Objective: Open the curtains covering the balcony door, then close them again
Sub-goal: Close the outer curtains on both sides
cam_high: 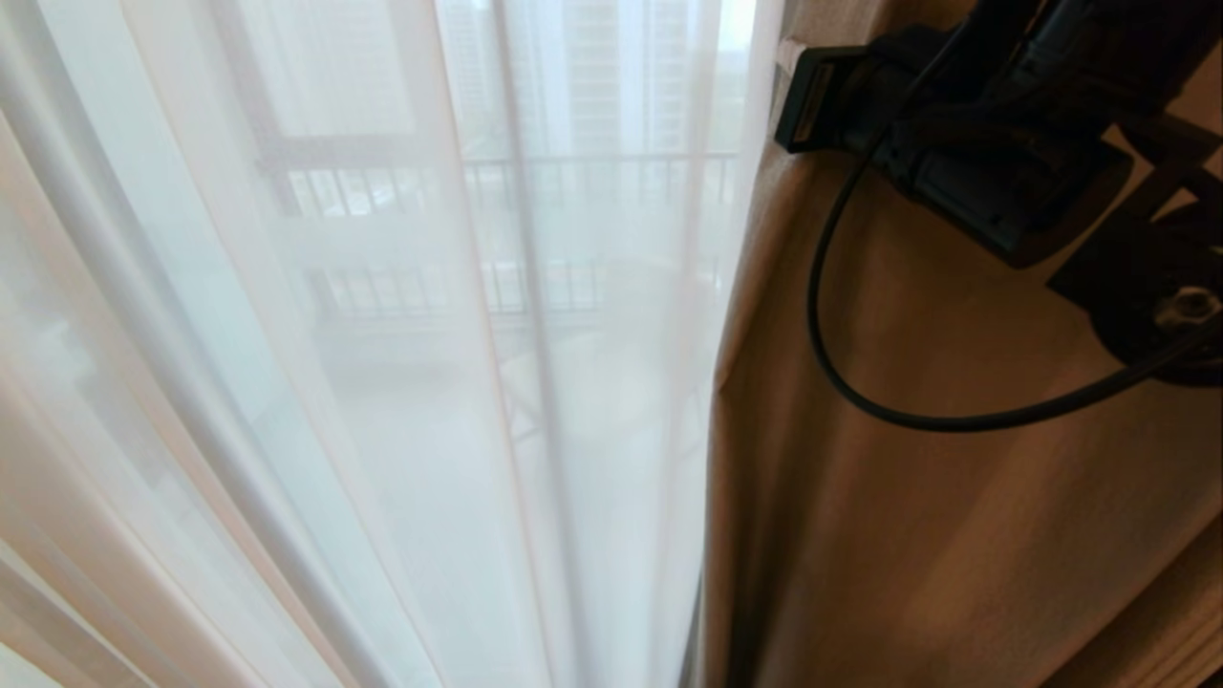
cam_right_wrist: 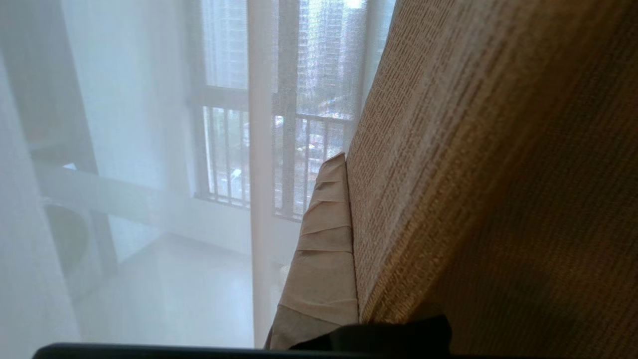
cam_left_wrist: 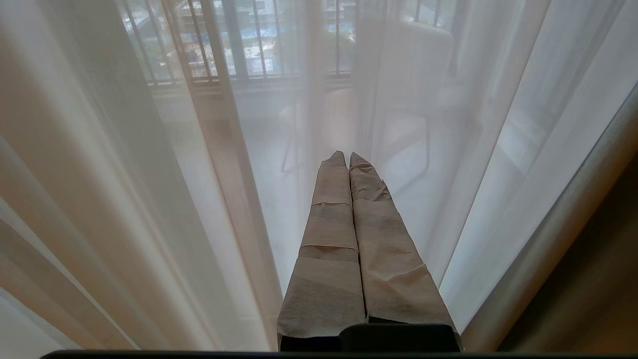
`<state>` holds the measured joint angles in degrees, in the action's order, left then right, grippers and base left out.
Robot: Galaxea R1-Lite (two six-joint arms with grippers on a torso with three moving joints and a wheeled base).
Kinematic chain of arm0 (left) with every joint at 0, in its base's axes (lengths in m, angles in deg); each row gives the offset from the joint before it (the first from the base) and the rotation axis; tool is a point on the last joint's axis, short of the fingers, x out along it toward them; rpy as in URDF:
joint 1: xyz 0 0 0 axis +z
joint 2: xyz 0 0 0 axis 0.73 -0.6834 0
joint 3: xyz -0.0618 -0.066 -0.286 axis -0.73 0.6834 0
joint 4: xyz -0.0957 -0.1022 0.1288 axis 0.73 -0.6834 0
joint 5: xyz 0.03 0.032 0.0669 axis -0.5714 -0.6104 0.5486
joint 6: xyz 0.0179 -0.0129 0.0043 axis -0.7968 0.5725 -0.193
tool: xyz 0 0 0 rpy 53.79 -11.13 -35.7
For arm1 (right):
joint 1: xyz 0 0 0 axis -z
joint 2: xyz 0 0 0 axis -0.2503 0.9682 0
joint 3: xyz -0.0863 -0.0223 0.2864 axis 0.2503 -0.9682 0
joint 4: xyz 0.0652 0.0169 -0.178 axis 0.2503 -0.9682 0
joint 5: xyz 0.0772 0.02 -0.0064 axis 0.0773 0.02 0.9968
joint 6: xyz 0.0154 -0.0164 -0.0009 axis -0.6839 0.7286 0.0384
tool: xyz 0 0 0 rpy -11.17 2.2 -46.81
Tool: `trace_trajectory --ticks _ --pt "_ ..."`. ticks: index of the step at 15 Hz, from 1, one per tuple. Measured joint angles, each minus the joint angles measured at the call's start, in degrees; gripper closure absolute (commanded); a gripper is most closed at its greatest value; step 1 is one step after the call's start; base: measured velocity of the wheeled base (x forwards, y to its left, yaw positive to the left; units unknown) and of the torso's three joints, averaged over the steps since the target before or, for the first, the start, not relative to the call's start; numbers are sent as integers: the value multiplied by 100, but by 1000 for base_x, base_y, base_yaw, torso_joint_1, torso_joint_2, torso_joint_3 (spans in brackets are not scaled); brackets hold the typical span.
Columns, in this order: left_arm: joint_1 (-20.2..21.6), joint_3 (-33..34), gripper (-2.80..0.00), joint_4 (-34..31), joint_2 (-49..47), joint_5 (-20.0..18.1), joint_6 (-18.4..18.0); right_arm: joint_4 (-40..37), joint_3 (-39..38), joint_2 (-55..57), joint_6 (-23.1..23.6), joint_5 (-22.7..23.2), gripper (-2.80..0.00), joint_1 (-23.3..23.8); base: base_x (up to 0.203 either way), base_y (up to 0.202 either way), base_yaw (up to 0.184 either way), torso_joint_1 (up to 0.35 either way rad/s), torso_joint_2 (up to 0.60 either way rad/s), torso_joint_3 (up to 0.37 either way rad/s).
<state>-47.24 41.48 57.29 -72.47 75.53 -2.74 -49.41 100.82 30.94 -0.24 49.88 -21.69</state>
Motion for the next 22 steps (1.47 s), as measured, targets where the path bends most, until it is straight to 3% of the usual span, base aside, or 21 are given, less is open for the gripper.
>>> trace_trajectory --ticks 11,22 --pt "0 0 0 0 0 -2 0 -56 564 590 155 -118 0 -603 0 0 0 0 0 0" --pt "0 1 0 0 0 0 1 -112 237 296 146 -251 0 -357 0 0 0 0 0 0"
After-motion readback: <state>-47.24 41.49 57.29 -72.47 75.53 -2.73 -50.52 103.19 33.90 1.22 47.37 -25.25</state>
